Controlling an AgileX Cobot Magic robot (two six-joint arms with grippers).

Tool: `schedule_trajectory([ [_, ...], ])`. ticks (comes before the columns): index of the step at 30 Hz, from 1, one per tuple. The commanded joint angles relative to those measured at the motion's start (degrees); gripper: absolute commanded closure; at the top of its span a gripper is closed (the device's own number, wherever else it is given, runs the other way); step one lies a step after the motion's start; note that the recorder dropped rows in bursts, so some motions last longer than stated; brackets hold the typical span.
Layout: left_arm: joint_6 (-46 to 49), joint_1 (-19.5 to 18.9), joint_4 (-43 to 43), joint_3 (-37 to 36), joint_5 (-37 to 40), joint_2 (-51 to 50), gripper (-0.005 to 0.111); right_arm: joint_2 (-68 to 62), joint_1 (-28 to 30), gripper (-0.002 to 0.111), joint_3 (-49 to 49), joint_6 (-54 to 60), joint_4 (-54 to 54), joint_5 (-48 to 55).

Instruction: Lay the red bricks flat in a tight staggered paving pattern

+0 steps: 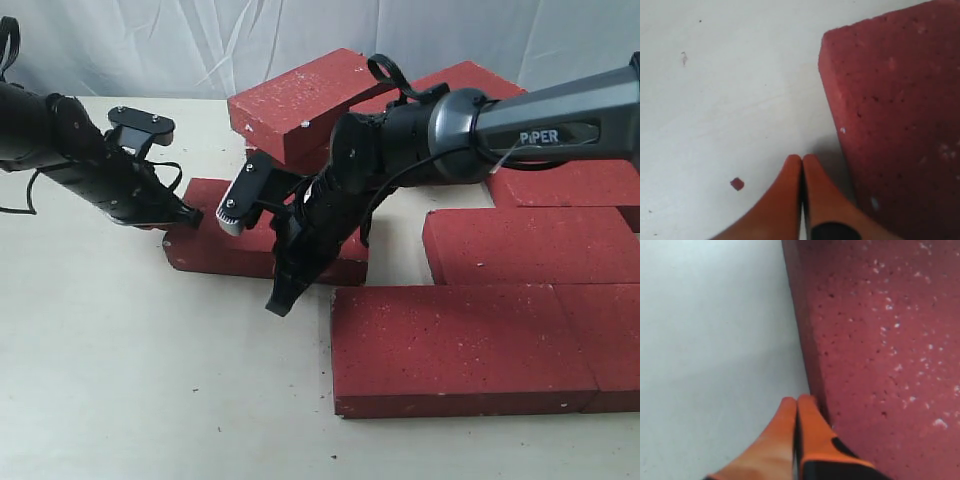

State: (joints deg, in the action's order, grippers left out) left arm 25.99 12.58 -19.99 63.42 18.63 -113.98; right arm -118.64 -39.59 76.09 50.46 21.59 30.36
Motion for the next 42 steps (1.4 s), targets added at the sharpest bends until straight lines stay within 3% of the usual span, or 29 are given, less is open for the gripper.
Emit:
schedule_trajectory([
  [1,0.1,1.2,-1.4,0.1,-1.8,0.0,0.107,-0.6,0.2,0.109,0.3,-0.6,-1.0,-2.9],
  [9,0.2,2.9,-2.1,0.1,-4.1,0.0,0.107,-0.6,0.3,0.109,0.3,-8.5,-10.8,-5.4],
  [17,1.0,4.7,-2.4,0.1,-12.7,-2.0,0.107,-0.8,0.9,0.109,0.3,-11.8,-14.2,-7.0],
  [24,1.0,4.7,-2.4,0.1,-14.0,-2.0,0.107,-1.0,5.6,0.109,0.3,-12.0,-11.9,-7.6],
  [31,1.0,4.9,-2.5,0.8,-14.7,-2.3,0.107,-1.0,4.9,0.109,0.3,-12.0,-9.4,-7.0],
  [38,1.0,7.8,-2.3,4.9,-14.2,-5.8,0.107,-1.0,3.0,0.109,0.3,-11.8,-7.5,-10.1],
  [42,1.0,8.6,-2.3,5.8,-18.1,-6.2,0.107,-1.0,3.0,0.109,0.3,-11.8,-7.3,-11.1],
])
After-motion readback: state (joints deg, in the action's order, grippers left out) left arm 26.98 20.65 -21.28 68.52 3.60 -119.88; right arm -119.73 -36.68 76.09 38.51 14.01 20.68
